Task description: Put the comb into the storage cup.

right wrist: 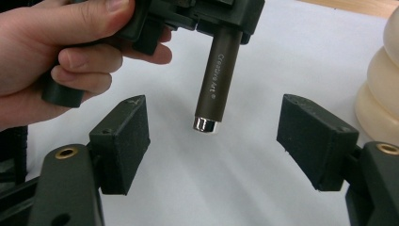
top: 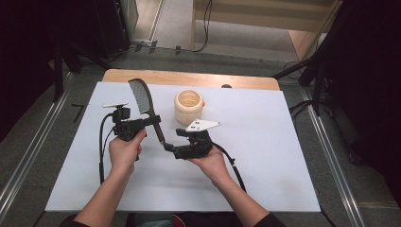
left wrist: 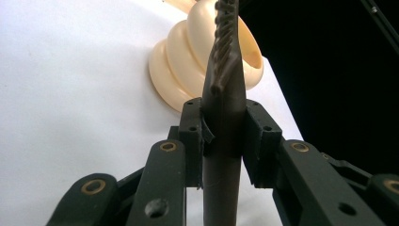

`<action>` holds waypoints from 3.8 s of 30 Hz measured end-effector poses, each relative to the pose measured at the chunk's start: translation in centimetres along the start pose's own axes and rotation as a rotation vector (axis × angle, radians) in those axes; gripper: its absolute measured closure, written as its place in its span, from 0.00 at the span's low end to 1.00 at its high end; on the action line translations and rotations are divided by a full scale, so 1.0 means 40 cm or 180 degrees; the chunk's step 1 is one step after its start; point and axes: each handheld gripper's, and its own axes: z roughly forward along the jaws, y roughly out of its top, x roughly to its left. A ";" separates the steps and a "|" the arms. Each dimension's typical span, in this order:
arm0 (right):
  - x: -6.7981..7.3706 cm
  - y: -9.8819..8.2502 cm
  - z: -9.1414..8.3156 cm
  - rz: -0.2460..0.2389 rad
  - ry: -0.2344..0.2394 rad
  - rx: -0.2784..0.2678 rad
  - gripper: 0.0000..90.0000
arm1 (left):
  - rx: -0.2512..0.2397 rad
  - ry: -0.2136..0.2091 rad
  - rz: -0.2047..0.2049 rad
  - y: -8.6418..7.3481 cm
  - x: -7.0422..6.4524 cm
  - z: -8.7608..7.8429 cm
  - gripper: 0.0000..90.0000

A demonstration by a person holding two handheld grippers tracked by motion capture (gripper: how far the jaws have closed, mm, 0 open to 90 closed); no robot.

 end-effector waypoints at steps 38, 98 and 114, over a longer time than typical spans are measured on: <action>-0.072 -0.104 -0.187 -0.0090 0.0043 0.0093 0.26 | 0.0111 -0.0145 0.0208 0.002 -0.008 -0.001 0.81; -0.141 -0.240 -0.431 0.0088 -0.0361 0.0248 0.26 | 0.0398 -0.0536 0.0861 0.104 -0.071 0.075 0.81; -0.141 -0.243 -0.429 0.0106 -0.0363 0.0273 0.26 | 0.0244 -0.0474 0.1169 0.152 -0.119 0.091 0.81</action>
